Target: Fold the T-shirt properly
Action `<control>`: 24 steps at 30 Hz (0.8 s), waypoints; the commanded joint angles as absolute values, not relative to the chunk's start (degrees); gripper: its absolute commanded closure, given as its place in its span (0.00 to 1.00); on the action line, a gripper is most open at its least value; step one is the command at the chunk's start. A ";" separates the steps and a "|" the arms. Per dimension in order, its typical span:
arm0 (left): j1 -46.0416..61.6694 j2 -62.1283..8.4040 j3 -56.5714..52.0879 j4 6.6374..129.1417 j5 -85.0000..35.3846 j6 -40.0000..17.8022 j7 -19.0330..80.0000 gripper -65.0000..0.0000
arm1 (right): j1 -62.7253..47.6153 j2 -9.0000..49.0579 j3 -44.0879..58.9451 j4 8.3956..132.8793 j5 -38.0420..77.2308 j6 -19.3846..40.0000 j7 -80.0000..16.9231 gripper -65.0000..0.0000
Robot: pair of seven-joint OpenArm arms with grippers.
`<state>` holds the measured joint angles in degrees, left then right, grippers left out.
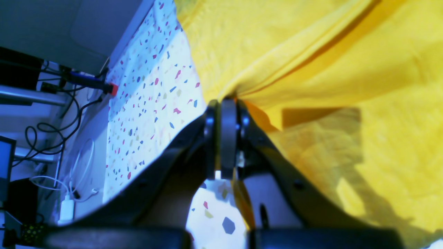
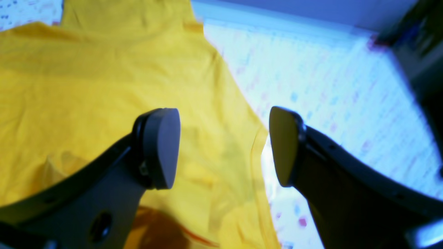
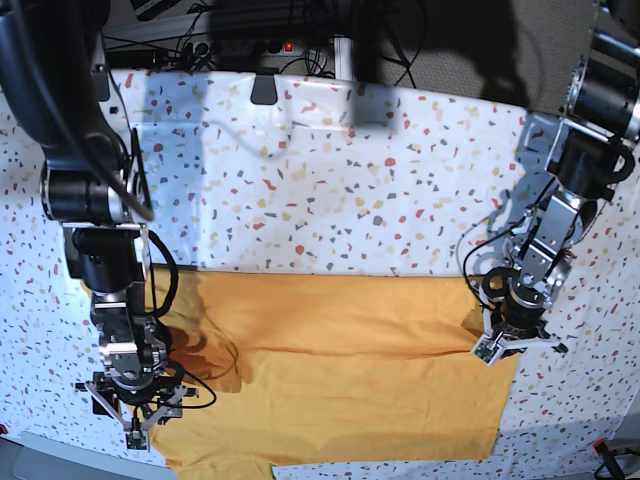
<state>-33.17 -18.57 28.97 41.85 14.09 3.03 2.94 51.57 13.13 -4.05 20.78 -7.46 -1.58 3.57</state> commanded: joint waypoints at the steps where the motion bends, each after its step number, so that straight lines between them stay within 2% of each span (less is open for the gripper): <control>1: -35.11 -19.07 28.56 42.70 14.44 4.12 1.63 1.00 | 54.17 13.21 -5.30 21.69 -7.73 -2.59 6.07 0.41; 10: -35.57 -19.07 28.56 42.72 14.46 4.12 0.84 1.00 | 51.90 11.73 -17.34 25.21 -2.57 -2.09 -2.07 0.41; 24: -35.73 -19.09 28.56 42.72 14.52 4.10 -0.10 1.00 | 36.42 11.73 -17.65 53.78 -2.59 -2.09 -14.46 0.41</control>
<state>-33.65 -18.57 28.97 41.87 14.15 3.03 1.19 34.20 11.44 -17.74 52.86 -2.39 -1.48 -15.57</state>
